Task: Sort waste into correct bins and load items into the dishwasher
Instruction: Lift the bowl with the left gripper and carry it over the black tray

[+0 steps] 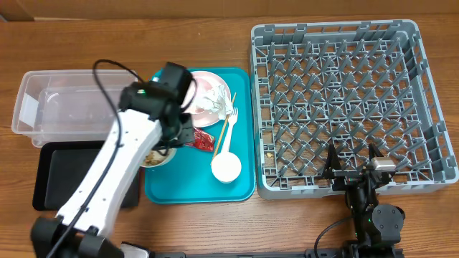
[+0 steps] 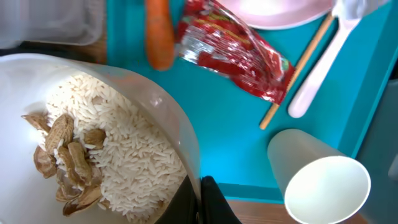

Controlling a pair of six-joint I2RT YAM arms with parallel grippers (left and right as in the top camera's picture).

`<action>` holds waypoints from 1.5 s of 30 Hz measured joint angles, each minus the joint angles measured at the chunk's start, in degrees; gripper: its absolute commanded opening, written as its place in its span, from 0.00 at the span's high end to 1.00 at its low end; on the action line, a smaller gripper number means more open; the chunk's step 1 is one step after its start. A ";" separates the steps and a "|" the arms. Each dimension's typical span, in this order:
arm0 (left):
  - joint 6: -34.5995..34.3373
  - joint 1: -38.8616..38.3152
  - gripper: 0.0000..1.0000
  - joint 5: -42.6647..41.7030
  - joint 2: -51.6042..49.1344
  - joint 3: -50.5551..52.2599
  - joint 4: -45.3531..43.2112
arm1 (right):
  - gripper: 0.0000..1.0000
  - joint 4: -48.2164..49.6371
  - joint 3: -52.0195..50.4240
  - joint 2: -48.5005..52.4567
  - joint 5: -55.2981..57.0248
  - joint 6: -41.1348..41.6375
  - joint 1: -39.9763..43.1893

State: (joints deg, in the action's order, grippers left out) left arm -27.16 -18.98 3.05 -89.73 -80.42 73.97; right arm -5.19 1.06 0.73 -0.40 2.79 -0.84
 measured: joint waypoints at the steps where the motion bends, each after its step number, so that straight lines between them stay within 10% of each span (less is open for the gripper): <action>1: 0.68 1.31 0.96 -0.02 1.29 0.00 0.28 | 0.00 0.02 0.00 0.00 0.00 0.00 0.00; 28: 24.57 45.75 0.96 -26.27 20.74 0.07 3.96 | 0.00 0.02 0.00 0.00 0.00 -0.02 0.00; 45: 34.42 73.44 0.96 -48.89 20.94 22.47 -3.50 | 0.00 0.02 0.00 0.00 0.00 -0.04 0.00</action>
State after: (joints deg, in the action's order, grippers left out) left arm 7.27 54.46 -45.84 -68.79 -57.95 70.48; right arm -5.17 1.06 0.73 -0.40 2.74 -0.84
